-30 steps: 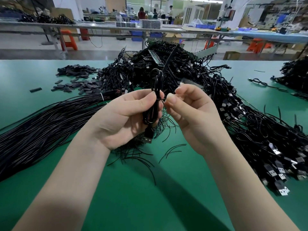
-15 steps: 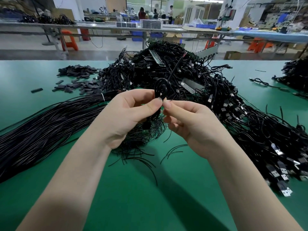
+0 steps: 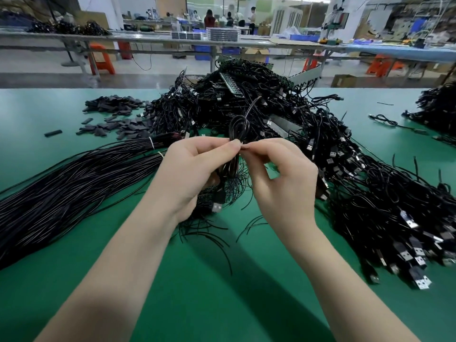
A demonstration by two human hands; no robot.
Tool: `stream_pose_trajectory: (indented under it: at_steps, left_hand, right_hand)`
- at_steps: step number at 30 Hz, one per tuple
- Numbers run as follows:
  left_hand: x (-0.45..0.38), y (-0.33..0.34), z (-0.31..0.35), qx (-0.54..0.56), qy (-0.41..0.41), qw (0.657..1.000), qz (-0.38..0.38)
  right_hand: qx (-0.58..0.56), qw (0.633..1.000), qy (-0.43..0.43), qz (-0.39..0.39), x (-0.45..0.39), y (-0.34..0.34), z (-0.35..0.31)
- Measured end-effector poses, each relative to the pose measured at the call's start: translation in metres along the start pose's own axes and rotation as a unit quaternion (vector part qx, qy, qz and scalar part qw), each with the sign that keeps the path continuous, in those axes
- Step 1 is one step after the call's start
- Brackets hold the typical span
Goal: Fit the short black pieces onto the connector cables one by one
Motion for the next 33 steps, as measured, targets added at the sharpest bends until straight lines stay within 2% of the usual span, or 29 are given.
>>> stream_pose_trajectory:
  at_steps: [3,5,7,8,9,10,11,12,14,17,21,23,24,25,27,28,29,30,31,33]
  left_hand:
    - [0.001,0.000,0.002,0.086,-0.111,0.988,-0.066]
    - [0.002,-0.002,0.005,0.097,-0.125,0.983,-0.092]
    - [0.000,-0.006,0.006,0.054,-0.068,0.994,-0.070]
    - [0.000,-0.008,0.006,0.026,-0.023,0.998,-0.048]
    - [-0.001,-0.010,0.006,0.004,0.021,0.999,-0.026]
    - [-0.002,-0.011,0.006,-0.010,0.059,0.998,-0.004]
    - [-0.003,-0.012,0.006,-0.018,0.092,0.996,0.012]
    - [-0.003,-0.013,0.005,-0.033,0.121,0.992,0.020]
    - [-0.003,-0.012,0.004,-0.080,0.163,0.983,0.006]
    - [-0.002,-0.011,0.004,-0.120,0.184,0.975,-0.026]
    - [0.000,-0.012,0.008,-0.134,0.220,0.964,-0.062]
    - [0.001,-0.011,0.010,-0.136,0.226,0.962,-0.071]
    - [0.001,-0.010,0.010,-0.130,0.224,0.964,-0.069]
    - [0.001,-0.009,0.009,-0.122,0.218,0.967,-0.058]
    - [0.002,-0.007,0.008,-0.091,0.186,0.978,-0.026]
    - [0.003,-0.007,0.008,-0.063,0.156,0.986,-0.018]
    - [0.004,-0.006,0.009,-0.034,0.118,0.992,-0.024]
    - [0.004,-0.006,0.009,-0.013,0.076,0.996,-0.038]
    - [0.005,-0.006,0.009,-0.006,0.041,0.998,-0.048]
    - [0.004,-0.007,0.008,-0.014,0.025,0.999,-0.044]
  right_hand:
    - [0.116,0.969,-0.212,0.041,0.003,-0.004,0.006]
    - [0.125,0.959,-0.253,0.032,-0.001,-0.006,0.008]
    - [0.087,0.979,-0.184,0.014,-0.004,-0.007,0.007]
    - [0.037,0.994,-0.099,0.006,-0.006,-0.008,0.006]
    - [-0.041,0.999,0.023,-0.006,-0.008,-0.009,0.003]
    - [-0.142,0.976,0.161,-0.034,-0.010,-0.008,0.002]
    - [-0.234,0.929,0.278,-0.070,-0.010,-0.007,0.001]
    - [-0.289,0.885,0.349,-0.103,-0.011,-0.007,0.000]
    - [-0.332,0.844,0.396,-0.140,-0.010,-0.007,0.000]
    - [-0.384,0.815,0.412,-0.134,-0.010,-0.006,-0.005]
    - [-0.449,0.758,0.454,-0.135,-0.012,-0.009,-0.007]
    - [-0.465,0.747,0.458,-0.124,-0.012,-0.009,-0.008]
    - [-0.456,0.771,0.432,-0.107,-0.011,-0.008,-0.009]
    - [-0.413,0.826,0.375,-0.084,-0.009,-0.006,-0.009]
    - [-0.208,0.962,0.174,-0.020,-0.006,-0.004,-0.010]
    - [-0.094,0.994,0.052,0.003,-0.004,-0.004,-0.010]
    - [-0.001,0.998,-0.058,0.019,-0.003,-0.004,-0.008]
    - [0.064,0.987,-0.145,0.031,-0.003,-0.006,-0.006]
    - [0.100,0.974,-0.202,0.038,-0.002,-0.007,-0.004]
    - [0.100,0.972,-0.210,0.031,-0.003,-0.009,0.001]
Point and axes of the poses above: each hand's wrist, its own x-axis away from the middle knuckle, its own y-axis out of the palm, z = x × y, the point moved 1 cm from there along -x, towards the middle knuckle
